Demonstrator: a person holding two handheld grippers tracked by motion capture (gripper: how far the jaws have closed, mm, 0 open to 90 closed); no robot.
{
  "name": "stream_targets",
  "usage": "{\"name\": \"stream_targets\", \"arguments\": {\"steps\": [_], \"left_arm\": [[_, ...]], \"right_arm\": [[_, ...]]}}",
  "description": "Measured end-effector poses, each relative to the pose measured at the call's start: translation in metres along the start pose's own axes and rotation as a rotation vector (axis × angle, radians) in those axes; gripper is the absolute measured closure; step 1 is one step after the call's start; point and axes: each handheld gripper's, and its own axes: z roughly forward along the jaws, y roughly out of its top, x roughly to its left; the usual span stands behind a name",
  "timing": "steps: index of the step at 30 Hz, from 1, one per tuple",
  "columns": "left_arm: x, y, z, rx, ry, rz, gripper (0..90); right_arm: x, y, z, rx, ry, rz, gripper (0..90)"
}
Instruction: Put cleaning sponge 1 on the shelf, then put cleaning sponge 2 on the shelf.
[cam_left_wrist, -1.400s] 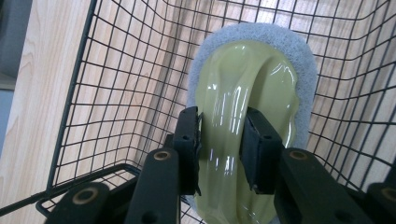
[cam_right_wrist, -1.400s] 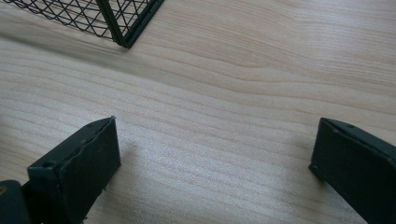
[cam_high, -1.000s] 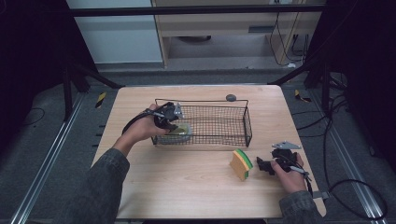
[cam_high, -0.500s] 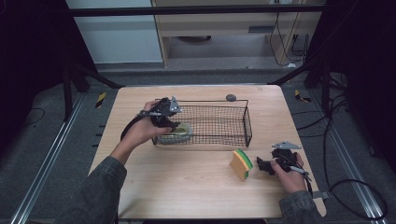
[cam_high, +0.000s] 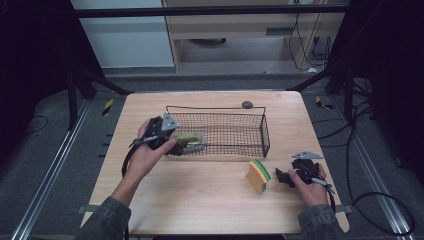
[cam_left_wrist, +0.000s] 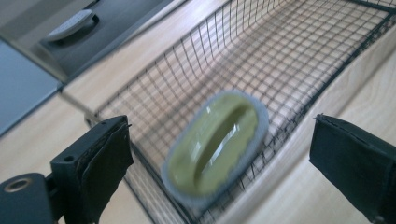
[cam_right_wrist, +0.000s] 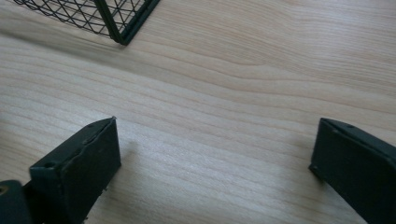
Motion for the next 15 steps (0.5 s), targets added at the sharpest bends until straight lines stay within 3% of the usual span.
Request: {"name": "stream_targets", "arguments": {"steps": [1, 3, 4, 5, 8, 9, 13, 15], "left_arm": [[0.000, 0.000, 0.000, 0.000, 0.000, 0.000, 4.7], [-0.005, -0.017, -0.008, -0.007, 0.005, -0.036, 4.8], [-0.011, -0.036, -0.016, -0.037, 0.009, -0.111, 5.2], [-0.011, -0.036, -0.016, -0.037, 0.009, -0.111, 5.3], [-0.017, -0.064, -0.019, -0.017, 0.009, -0.183, 5.3], [-0.020, -0.080, -0.017, 0.002, 0.011, -0.217, 5.3], [-0.022, -0.095, -0.007, 0.041, -0.012, -0.221, 5.3], [-0.022, -0.099, -0.001, 0.054, -0.023, -0.238, 5.3]], "right_arm": [[0.000, 0.000, 0.000, 0.000, 0.000, 0.000, 2.6], [-0.003, 0.001, -0.002, 0.013, 0.007, -0.005, 5.3], [-0.004, 0.001, -0.004, 0.021, 0.004, -0.010, 7.5], [-0.004, 0.001, -0.004, 0.021, 0.004, -0.010, 7.5], [-0.003, 0.004, -0.009, 0.021, -0.026, -0.046, 10.1], [-0.002, 0.005, -0.011, 0.019, -0.026, -0.050, 10.8], [0.005, 0.006, -0.017, 0.018, -0.025, -0.058, 12.9], [0.009, 0.005, -0.018, 0.051, -0.022, -0.069, 12.9]]}}
